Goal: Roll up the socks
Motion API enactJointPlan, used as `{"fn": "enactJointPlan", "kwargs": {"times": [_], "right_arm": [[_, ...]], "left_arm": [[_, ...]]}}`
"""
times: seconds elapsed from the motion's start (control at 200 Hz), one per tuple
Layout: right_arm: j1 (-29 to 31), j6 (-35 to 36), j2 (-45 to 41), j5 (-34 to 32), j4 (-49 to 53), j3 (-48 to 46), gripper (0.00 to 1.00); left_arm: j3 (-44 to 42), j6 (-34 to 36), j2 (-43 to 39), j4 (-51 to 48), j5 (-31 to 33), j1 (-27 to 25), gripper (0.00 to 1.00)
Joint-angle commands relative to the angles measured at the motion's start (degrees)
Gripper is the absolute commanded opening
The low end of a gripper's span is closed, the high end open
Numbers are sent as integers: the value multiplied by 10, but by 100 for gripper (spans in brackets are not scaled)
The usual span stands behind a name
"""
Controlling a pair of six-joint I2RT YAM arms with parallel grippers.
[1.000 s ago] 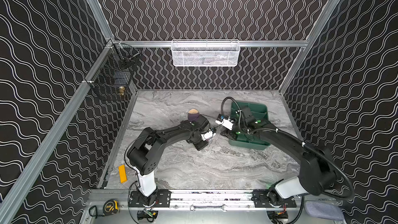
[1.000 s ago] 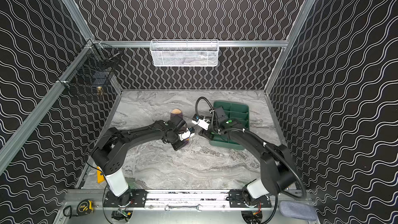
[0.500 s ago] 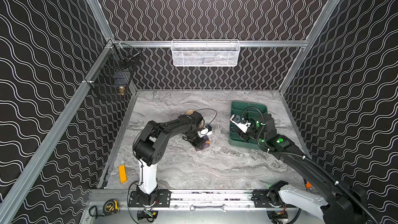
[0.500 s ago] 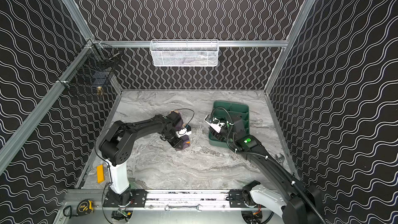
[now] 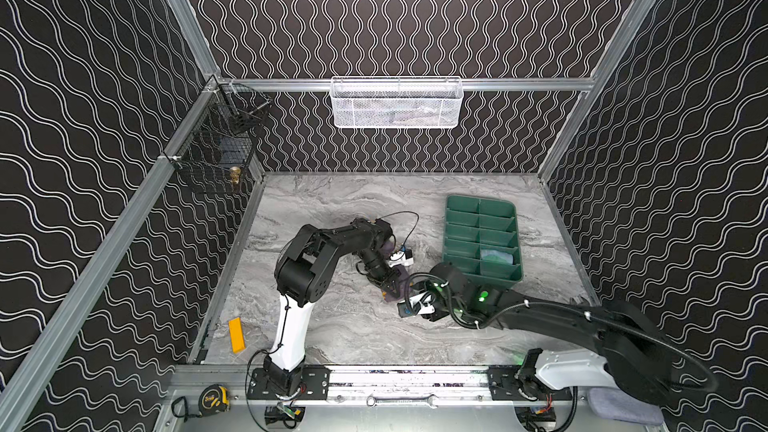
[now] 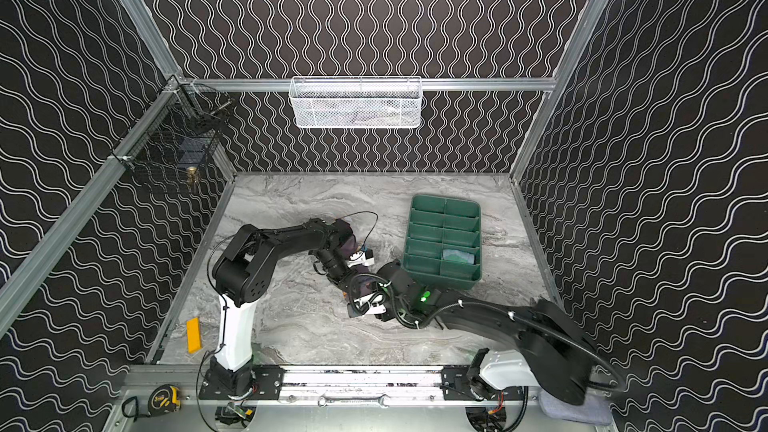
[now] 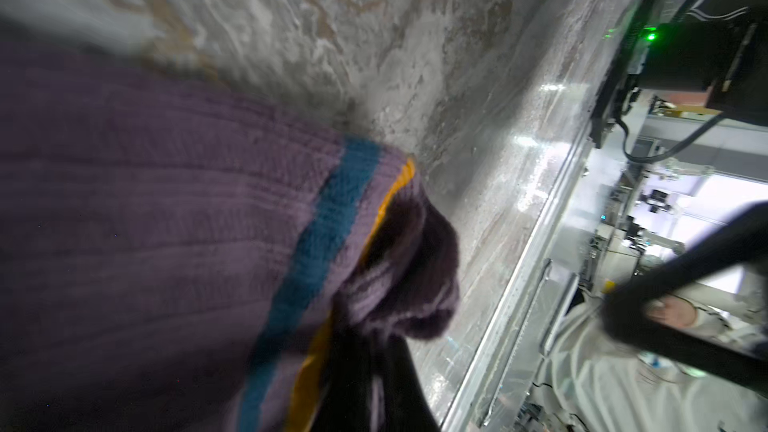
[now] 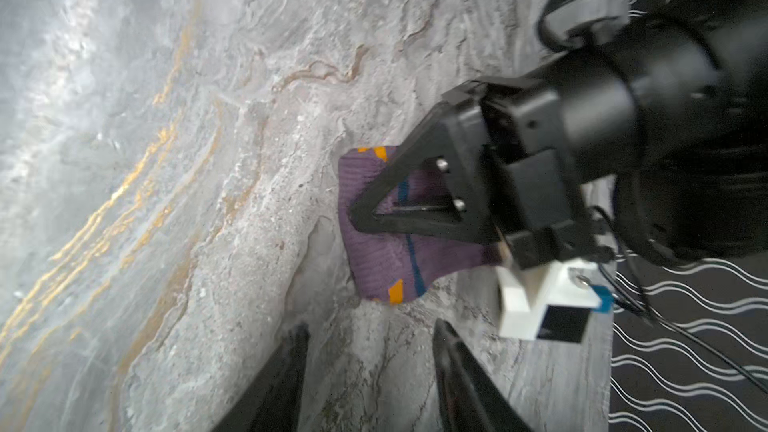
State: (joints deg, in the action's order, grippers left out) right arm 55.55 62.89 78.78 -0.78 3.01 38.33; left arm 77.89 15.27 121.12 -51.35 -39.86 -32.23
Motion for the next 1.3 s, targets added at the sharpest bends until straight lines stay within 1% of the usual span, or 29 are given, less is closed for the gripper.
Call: {"fn": "enactJointPlan", "kwargs": {"times": [0.0,0.245,0.38,0.445,0.541,0.711,0.756,0.806,0.881,0.986,1.091,1.136,1.181,1.226,1.296], "right_arm": [[4,42,42,0,-43,6,49],[3,58,122,-17,-121,7,49],[-1,65,163,-50,-174,-2,47],[-4,64,180,-55,-173,3,46],[-7,57,200,-61,-160,13,40],[-7,66,202,-56,-125,0,6],[-7,70,196,-49,-98,1,0],[-5,77,191,-33,-64,4,0],[1,67,186,-15,0,18,0],[10,29,183,16,95,43,0],[13,-18,181,39,168,67,0],[14,-30,178,47,195,75,0],[13,-44,174,53,217,82,0],[12,-57,175,65,245,97,0],[11,-73,189,76,298,128,0]], "left_arm": [[-11,10,14,-7,119,2,0],[-14,14,21,-7,112,2,0],[-14,15,24,-8,109,2,0],[-16,15,24,-8,108,2,0],[-16,16,24,-9,106,2,0],[-14,16,18,-5,107,2,0],[-12,13,16,-3,109,2,3],[-7,12,14,-3,110,1,6],[-3,7,8,3,121,2,13],[-1,-4,-21,20,147,2,31],[-4,-12,-65,41,180,2,46],[-5,-12,-87,49,192,2,49],[-8,-18,-111,62,220,2,53],[-14,-21,-139,74,245,3,54],[-28,-35,-186,97,309,3,55]]}}
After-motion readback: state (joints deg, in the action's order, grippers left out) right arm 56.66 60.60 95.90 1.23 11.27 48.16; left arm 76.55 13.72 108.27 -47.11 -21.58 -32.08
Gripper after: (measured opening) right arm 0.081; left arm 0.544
